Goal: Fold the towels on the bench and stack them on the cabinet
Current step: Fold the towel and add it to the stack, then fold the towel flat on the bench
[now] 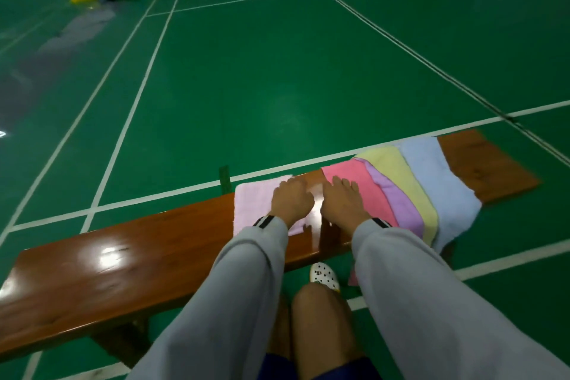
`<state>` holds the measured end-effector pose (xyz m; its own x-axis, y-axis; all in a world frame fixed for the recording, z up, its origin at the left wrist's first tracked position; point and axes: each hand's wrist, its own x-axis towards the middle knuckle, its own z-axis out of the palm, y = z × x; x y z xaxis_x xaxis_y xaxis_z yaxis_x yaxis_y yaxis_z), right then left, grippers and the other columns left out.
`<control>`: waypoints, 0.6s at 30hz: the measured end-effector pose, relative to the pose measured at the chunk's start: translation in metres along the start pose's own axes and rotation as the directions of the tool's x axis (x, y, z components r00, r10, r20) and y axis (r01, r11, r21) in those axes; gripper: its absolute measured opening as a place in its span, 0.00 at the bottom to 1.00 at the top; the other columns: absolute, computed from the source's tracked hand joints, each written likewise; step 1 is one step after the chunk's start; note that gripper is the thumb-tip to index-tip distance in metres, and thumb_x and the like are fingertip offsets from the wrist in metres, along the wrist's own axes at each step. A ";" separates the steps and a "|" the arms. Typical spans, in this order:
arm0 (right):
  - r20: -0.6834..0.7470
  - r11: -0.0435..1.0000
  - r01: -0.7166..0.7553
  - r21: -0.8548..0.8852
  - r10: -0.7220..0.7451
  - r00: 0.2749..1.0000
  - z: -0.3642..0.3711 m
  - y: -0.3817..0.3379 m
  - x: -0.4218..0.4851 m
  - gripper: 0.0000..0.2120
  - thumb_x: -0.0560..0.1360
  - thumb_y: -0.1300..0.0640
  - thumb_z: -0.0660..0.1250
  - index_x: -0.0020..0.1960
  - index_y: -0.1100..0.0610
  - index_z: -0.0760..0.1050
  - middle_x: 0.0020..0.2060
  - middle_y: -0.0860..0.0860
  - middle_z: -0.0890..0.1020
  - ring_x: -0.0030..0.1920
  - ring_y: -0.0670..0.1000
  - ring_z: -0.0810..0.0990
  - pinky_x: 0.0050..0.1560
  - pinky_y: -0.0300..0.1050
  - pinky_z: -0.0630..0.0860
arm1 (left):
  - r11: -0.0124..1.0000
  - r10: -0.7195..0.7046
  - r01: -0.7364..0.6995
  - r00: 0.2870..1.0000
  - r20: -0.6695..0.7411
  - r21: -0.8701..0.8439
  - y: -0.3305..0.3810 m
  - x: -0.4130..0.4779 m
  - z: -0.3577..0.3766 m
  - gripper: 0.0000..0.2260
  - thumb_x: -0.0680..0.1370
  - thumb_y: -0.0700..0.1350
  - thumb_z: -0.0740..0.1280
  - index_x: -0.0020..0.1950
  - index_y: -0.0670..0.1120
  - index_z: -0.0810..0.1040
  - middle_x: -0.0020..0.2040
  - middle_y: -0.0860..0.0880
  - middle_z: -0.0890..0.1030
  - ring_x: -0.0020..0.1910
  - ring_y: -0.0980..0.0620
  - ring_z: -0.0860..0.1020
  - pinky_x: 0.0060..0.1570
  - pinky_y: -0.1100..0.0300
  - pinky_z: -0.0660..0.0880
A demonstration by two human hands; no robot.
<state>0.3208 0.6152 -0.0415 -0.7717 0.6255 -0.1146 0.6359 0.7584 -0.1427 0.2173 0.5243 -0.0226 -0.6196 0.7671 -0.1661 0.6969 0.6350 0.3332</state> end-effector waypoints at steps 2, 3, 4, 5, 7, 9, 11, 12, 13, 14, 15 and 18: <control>0.003 0.996 -0.086 0.010 0.086 0.996 -0.005 0.033 -0.012 0.18 0.76 0.56 0.64 0.65 0.56 0.73 0.64 0.58 0.73 0.64 0.61 0.73 0.68 0.59 0.67 | 0.996 0.034 -0.029 0.998 0.049 -0.090 0.029 -0.003 0.007 0.14 0.79 0.44 0.61 0.62 0.44 0.79 0.60 0.42 0.82 0.58 0.38 0.79 0.56 0.49 0.75; 0.006 0.992 -0.128 0.010 0.128 0.992 -0.006 0.050 -0.017 0.17 0.76 0.55 0.64 0.64 0.56 0.73 0.65 0.59 0.73 0.65 0.61 0.72 0.69 0.59 0.66 | 0.993 0.060 -0.052 0.996 0.071 -0.110 0.041 -0.004 0.013 0.14 0.80 0.44 0.62 0.63 0.44 0.79 0.60 0.42 0.82 0.58 0.38 0.80 0.57 0.49 0.76; 0.017 0.985 -0.171 0.009 0.171 0.985 -0.007 0.065 -0.022 0.17 0.77 0.55 0.63 0.64 0.56 0.72 0.65 0.59 0.72 0.66 0.62 0.72 0.69 0.59 0.66 | 0.991 0.082 -0.071 0.992 0.091 -0.113 0.052 -0.002 0.019 0.15 0.80 0.45 0.62 0.64 0.43 0.79 0.61 0.41 0.82 0.59 0.38 0.80 0.58 0.49 0.77; 0.024 0.978 -0.210 0.012 0.209 0.978 -0.007 0.081 -0.027 0.18 0.77 0.56 0.62 0.65 0.57 0.71 0.66 0.60 0.72 0.66 0.63 0.71 0.69 0.59 0.66 | 0.991 0.099 -0.089 0.990 0.104 -0.103 0.062 0.001 0.026 0.17 0.79 0.47 0.62 0.66 0.43 0.78 0.62 0.41 0.82 0.59 0.39 0.80 0.59 0.48 0.78; 0.019 0.953 -0.300 0.042 0.300 0.954 -0.007 0.111 -0.034 0.19 0.77 0.57 0.60 0.68 0.58 0.70 0.65 0.60 0.71 0.65 0.63 0.72 0.68 0.58 0.67 | 0.991 0.115 -0.105 0.985 0.132 -0.079 0.083 0.005 0.037 0.21 0.79 0.51 0.61 0.71 0.45 0.75 0.65 0.42 0.81 0.60 0.40 0.79 0.60 0.48 0.78; 0.011 0.911 -0.399 0.105 0.400 0.916 -0.005 0.138 -0.042 0.21 0.78 0.55 0.61 0.69 0.59 0.67 0.66 0.62 0.70 0.65 0.64 0.73 0.67 0.57 0.68 | 0.987 0.144 -0.131 0.975 0.170 -0.090 0.106 0.007 0.047 0.24 0.81 0.51 0.61 0.76 0.46 0.70 0.70 0.42 0.77 0.65 0.40 0.77 0.65 0.48 0.75; -0.003 0.871 -0.473 0.133 0.478 0.879 0.001 0.162 -0.046 0.26 0.78 0.53 0.63 0.73 0.60 0.63 0.69 0.63 0.68 0.67 0.64 0.72 0.67 0.57 0.68 | 0.977 0.190 -0.166 0.963 0.191 -0.133 0.125 0.011 0.057 0.25 0.82 0.49 0.62 0.79 0.46 0.66 0.74 0.42 0.73 0.70 0.40 0.74 0.68 0.49 0.72; -0.012 0.858 -0.498 0.128 0.503 0.864 0.004 0.171 -0.048 0.29 0.79 0.52 0.63 0.75 0.61 0.61 0.71 0.64 0.67 0.68 0.64 0.71 0.67 0.57 0.69 | 0.972 0.208 -0.179 0.959 0.194 -0.155 0.133 0.013 0.062 0.25 0.82 0.48 0.63 0.79 0.45 0.65 0.75 0.41 0.72 0.71 0.40 0.72 0.69 0.50 0.70; -0.029 0.850 -0.511 0.126 0.518 0.855 0.007 0.178 -0.049 0.31 0.80 0.50 0.63 0.77 0.61 0.59 0.73 0.64 0.66 0.69 0.64 0.71 0.67 0.58 0.69 | 0.966 0.227 -0.195 0.955 0.192 -0.168 0.140 0.016 0.067 0.25 0.82 0.48 0.63 0.79 0.44 0.65 0.75 0.41 0.72 0.72 0.40 0.72 0.70 0.51 0.69; -0.048 0.845 -0.518 0.133 0.527 0.848 0.009 0.182 -0.050 0.32 0.80 0.48 0.63 0.78 0.62 0.57 0.73 0.64 0.65 0.70 0.64 0.70 0.67 0.58 0.69 | 0.963 0.239 -0.207 0.951 0.195 -0.172 0.146 0.019 0.071 0.25 0.82 0.47 0.63 0.79 0.43 0.66 0.75 0.41 0.72 0.73 0.41 0.71 0.71 0.52 0.68; -0.062 0.839 -0.524 0.148 0.536 0.842 0.010 0.186 -0.050 0.33 0.81 0.46 0.63 0.79 0.61 0.57 0.73 0.65 0.65 0.70 0.65 0.69 0.66 0.58 0.70 | 0.960 0.252 -0.219 0.947 0.200 -0.172 0.151 0.022 0.075 0.25 0.82 0.47 0.63 0.79 0.43 0.66 0.76 0.40 0.71 0.74 0.41 0.70 0.71 0.53 0.66; -0.070 0.782 -0.571 0.252 0.603 0.795 0.003 0.195 -0.045 0.28 0.83 0.45 0.60 0.76 0.62 0.62 0.69 0.64 0.71 0.68 0.64 0.71 0.64 0.57 0.71 | 0.953 0.264 -0.220 0.940 0.215 -0.209 0.166 0.029 0.079 0.24 0.83 0.47 0.64 0.78 0.42 0.68 0.75 0.41 0.72 0.74 0.42 0.70 0.71 0.54 0.67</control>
<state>0.4793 0.7340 -0.0667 -0.2299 0.9672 -0.1081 0.9367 0.1898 -0.2941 0.3434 0.6585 -0.0453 -0.3209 0.9085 -0.2678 0.7249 0.4176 0.5479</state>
